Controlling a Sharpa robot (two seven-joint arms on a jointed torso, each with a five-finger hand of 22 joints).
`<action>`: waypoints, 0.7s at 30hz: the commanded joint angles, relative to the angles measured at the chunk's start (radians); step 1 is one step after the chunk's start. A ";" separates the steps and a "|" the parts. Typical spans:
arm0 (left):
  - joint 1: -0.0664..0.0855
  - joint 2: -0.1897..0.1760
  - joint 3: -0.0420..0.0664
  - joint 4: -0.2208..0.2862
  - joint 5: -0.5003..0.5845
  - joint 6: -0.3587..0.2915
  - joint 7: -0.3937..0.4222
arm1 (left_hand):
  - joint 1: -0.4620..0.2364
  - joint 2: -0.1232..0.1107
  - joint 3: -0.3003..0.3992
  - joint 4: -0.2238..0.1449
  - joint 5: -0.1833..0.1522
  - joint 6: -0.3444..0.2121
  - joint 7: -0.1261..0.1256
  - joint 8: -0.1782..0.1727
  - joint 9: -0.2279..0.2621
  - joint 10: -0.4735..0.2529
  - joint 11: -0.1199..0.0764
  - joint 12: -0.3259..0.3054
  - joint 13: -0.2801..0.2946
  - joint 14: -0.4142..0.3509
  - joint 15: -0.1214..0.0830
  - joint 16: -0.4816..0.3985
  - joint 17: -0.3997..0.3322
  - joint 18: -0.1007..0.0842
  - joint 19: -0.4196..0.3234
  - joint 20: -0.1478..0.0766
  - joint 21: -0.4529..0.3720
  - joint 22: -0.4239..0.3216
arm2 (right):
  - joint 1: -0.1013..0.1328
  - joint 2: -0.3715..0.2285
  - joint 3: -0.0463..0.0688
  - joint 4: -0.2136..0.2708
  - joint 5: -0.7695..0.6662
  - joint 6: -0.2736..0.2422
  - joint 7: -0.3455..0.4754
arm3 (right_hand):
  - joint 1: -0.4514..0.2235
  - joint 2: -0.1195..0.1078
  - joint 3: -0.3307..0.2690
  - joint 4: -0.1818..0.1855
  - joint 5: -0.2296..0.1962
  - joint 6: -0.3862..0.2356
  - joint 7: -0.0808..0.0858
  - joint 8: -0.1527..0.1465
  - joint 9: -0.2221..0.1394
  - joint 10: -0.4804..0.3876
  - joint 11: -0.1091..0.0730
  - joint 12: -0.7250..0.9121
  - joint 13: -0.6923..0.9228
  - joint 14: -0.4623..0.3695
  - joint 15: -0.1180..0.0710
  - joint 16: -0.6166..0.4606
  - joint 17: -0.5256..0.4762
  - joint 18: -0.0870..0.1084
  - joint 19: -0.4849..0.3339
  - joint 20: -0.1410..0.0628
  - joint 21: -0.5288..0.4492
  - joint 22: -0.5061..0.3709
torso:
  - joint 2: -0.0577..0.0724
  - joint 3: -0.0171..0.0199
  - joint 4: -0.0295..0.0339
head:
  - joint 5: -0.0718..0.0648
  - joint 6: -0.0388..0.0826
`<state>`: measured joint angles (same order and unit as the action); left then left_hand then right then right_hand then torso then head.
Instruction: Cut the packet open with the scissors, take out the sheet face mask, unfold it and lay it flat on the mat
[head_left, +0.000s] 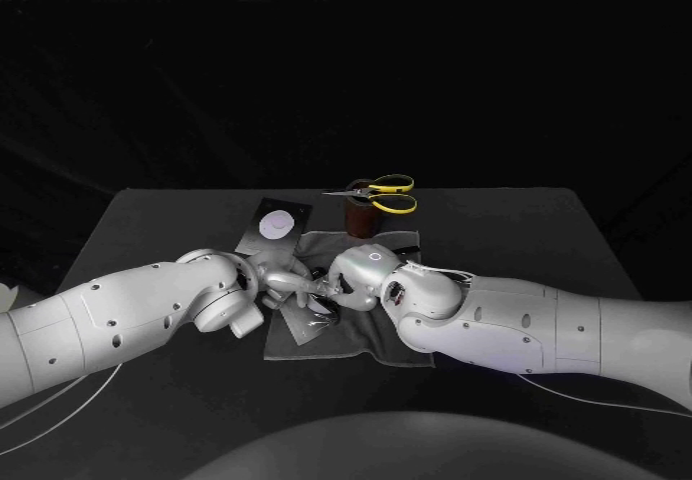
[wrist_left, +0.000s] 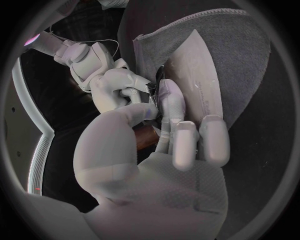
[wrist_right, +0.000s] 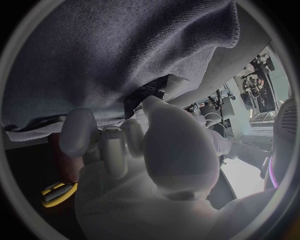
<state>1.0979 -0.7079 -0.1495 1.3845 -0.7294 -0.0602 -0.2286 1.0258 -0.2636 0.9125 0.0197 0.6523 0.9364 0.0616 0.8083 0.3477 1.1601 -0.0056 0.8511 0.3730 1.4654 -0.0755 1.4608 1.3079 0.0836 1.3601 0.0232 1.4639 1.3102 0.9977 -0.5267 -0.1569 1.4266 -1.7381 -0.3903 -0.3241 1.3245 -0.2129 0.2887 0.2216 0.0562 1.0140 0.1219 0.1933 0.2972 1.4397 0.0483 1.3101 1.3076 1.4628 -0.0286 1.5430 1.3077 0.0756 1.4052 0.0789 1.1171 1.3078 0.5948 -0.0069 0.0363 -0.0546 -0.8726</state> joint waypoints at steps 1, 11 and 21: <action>-0.003 -0.010 -0.004 0.000 -0.138 0.041 -0.103 | -0.010 0.003 0.147 -0.141 0.004 0.001 -0.006 0.044 0.102 0.009 -0.013 0.006 0.000 0.047 -0.008 -0.005 0.042 -0.015 0.006 -0.001 0.004 0.001 | -0.008 -0.005 -0.006 -0.010 -0.009 0.049 -0.019 | 0.009 0.002 -0.006 -0.001 -0.006 -0.015 0.008 -0.003 0.001 -0.006 -0.002 -0.005 0.091 0.098 0.006 0.003 0.228 0.017 -0.007 -0.001 -0.005 0.014 | 0.000 0.0003 0.0000 | 0.004 0.000; -0.003 -0.007 -0.004 0.009 -0.225 0.019 -0.132 | -0.011 0.014 0.152 -0.137 -0.004 -0.017 -0.003 0.048 0.115 -0.004 -0.011 0.007 -0.005 0.039 -0.008 -0.025 0.007 -0.010 -0.009 -0.006 -0.005 -0.021 | -0.008 0.002 -0.006 -0.009 -0.010 0.037 -0.018 | 0.010 0.003 -0.006 -0.001 -0.006 -0.015 0.008 -0.004 0.001 -0.007 -0.002 -0.008 0.089 0.098 0.006 0.003 0.227 0.017 -0.008 -0.001 -0.008 0.013 | 0.000 0.0015 -0.0005 | 0.017 0.000; -0.003 0.007 -0.003 0.015 -0.201 0.017 -0.118 | -0.009 0.019 0.150 -0.135 -0.010 -0.028 -0.001 0.049 0.120 -0.013 -0.008 0.008 -0.009 0.034 -0.006 -0.034 -0.008 -0.006 -0.024 -0.005 -0.014 -0.040 | -0.008 0.026 -0.006 -0.023 -0.006 0.042 -0.019 | 0.035 0.041 0.010 0.001 -0.005 0.000 0.005 0.004 0.001 -0.003 -0.004 0.001 0.094 0.100 0.005 0.008 0.235 0.015 -0.002 -0.001 0.002 0.020 | 0.001 0.0011 -0.0003 | 0.019 0.000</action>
<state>1.1016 -0.7016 -0.1467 1.4021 -0.9099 -0.0589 -0.3103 1.0104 -0.2632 0.9166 0.0238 0.6467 0.9147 0.0620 0.8554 0.3756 1.1555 -0.0122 0.8550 0.3658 1.4652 -0.0754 1.4315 1.3011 0.0836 1.3415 0.0197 1.4531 1.2705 0.9965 -0.5060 -0.1584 1.4155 -1.7409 -0.3899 -0.3214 1.3580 -0.1794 0.2930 0.2217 0.0561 1.0090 0.1269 0.1936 0.2992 1.4397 0.0482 1.3061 1.3083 1.4626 -0.0285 1.5463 1.3081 0.0755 1.4052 0.0789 1.1122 1.3080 0.5953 -0.0056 0.0359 -0.0346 -0.8727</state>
